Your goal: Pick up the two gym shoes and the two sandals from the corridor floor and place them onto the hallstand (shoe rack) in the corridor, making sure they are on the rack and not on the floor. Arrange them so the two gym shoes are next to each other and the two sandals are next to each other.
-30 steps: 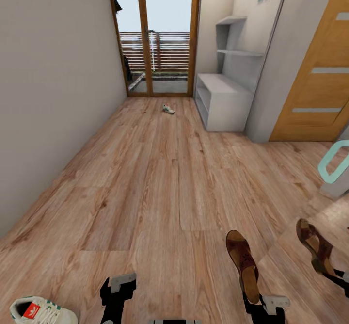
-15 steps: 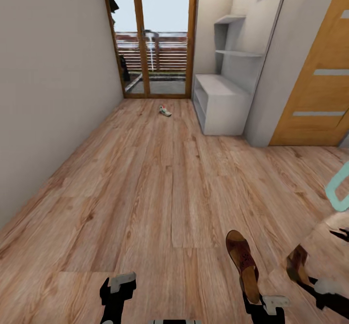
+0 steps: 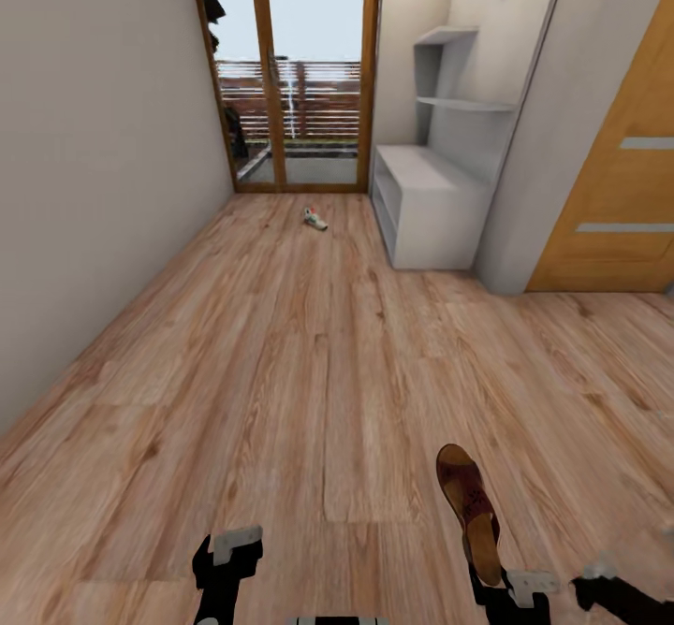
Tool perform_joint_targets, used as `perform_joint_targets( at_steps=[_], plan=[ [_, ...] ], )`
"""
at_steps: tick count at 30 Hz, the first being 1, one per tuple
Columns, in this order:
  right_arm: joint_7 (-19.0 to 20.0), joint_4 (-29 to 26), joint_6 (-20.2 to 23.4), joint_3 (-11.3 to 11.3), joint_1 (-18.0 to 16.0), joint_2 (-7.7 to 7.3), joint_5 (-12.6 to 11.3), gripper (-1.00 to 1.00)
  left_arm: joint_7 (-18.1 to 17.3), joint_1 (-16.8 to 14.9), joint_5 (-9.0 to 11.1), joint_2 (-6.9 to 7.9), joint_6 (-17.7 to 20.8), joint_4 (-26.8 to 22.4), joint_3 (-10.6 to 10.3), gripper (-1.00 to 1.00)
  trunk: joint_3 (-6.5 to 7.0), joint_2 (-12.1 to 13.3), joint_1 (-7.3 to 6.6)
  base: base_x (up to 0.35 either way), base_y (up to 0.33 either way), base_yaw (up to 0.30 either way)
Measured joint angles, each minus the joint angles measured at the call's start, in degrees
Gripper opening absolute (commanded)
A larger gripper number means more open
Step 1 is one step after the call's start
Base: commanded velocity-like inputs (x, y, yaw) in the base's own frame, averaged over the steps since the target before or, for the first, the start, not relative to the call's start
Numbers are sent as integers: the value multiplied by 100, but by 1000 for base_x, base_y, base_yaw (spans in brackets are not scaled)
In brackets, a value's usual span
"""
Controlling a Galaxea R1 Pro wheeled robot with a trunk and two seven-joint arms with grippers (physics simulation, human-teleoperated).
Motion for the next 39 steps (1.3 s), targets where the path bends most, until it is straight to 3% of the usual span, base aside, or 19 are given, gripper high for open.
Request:
perform_joint_targets(
  at_steps=[39],
  plan=[
    [0, 2, 0, -1, -1, 1, 0, -100, 1, 1, 1, 1, -4, 2, -1, 100, 0, 0, 0, 340, 65, 20]
  ],
)
